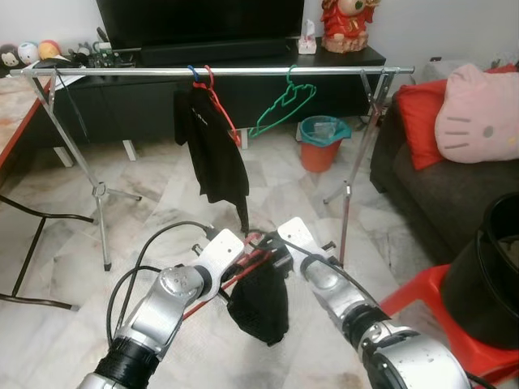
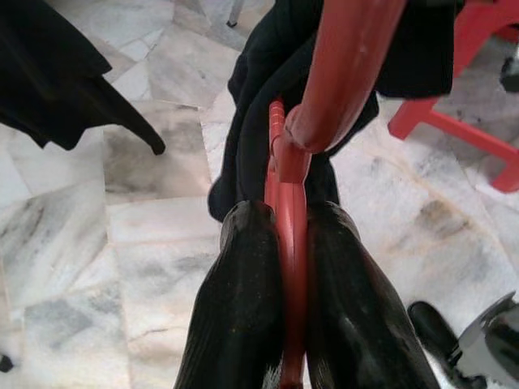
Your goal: Hang hanger
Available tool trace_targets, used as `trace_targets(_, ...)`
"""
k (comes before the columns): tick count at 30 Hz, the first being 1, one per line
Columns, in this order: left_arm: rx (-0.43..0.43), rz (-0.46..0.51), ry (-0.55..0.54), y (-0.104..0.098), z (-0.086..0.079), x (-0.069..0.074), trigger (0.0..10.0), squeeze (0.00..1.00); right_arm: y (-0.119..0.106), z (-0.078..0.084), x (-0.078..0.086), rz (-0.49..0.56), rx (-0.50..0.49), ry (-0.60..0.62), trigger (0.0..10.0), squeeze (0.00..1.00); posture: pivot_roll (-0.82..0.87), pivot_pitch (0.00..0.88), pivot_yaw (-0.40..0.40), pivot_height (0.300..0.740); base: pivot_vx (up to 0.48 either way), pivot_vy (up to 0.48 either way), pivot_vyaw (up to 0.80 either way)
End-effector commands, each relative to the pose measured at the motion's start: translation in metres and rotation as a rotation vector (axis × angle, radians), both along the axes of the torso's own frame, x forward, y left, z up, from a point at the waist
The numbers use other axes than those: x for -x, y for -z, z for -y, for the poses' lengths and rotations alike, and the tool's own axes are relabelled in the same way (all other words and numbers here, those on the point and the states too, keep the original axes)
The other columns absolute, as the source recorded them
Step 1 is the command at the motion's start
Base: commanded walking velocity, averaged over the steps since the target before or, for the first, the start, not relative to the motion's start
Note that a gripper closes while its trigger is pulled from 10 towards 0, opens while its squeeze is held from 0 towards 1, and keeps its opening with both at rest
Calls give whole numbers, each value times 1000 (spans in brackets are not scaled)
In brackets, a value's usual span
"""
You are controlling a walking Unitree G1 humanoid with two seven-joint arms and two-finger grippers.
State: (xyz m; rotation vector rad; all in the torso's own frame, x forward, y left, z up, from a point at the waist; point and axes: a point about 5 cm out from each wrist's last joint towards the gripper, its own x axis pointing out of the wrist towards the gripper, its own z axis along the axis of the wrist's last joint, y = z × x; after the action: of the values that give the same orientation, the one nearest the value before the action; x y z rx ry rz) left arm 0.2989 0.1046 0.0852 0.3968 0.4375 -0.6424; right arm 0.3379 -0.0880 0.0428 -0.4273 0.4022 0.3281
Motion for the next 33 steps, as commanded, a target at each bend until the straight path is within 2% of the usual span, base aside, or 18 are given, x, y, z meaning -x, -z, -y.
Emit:
trace_targets(1, 11, 17, -72, -3, -11, -6, 10000, 0, -7, -7, -3, 22, -57, -17, 10000, 0, 14, 0, -33, 740, 0, 0, 0)
trace_targets(3, 83, 10, -66, -6, -6, -7, 10000, 0, -8, -15, -2, 22, -70, -61, 10000, 0, 14, 0, -33, 740, 0, 0, 0)
trace_targets(8, 81, 10, -57, -5, -3, -8, 10000, 0, -12, -27, -1, 29, -70, -122, 10000, 0, 15, 0, -33, 740, 0, 0, 0)
trace_targets(11, 130, 3, -49, -6, 0, -9, 10000, 0, -17, -37, -1, 43, -97, -190, 10000, 0, 6, 0, -27, 740, 0, 0, 0)
trace_targets(20, 207, -32, 22, -6, 12, -3, 10000, 0, -21, -51, 6, 64, -105, -360, 10000, 0, 3, 0, -21, 740, 0, 0, 0)
trace_targets(24, 206, -14, -17, -5, 12, -6, 10000, 0, -18, -53, 9, 20, -85, -415, 10000, 0, -2, 0, -18, 740, 0, 0, 0)
trace_targets(27, 187, 13, -65, -6, 8, -11, 10000, 0, -16, -52, 8, -1, -68, -404, 10000, 0, -3, 0, -17, 740, 0, 0, 0)
trace_targets(29, 137, 33, -127, -6, 2, -17, 10000, 0, -15, -48, 6, -14, -43, -339, 10000, 0, -3, 0, -17, 740, 0, 0, 0)
trace_targets(30, 137, 33, -127, -6, 2, -17, 10000, 0, -15, -48, 6, -14, -43, -339, 10000, 0, -3, 0, -17, 740, 0, 0, 0)
trace_targets(32, 96, -9, -163, -2, -4, -17, 10000, 0, -20, -41, -1, 21, -47, -231, 10000, 0, -1, 0, -16, 740, 0, 0, 0)
trace_targets(33, 96, -9, -163, -2, -4, -17, 10000, 0, -20, -41, -1, 21, -47, -231, 10000, 0, -1, 0, -16, 740, 0, 0, 0)
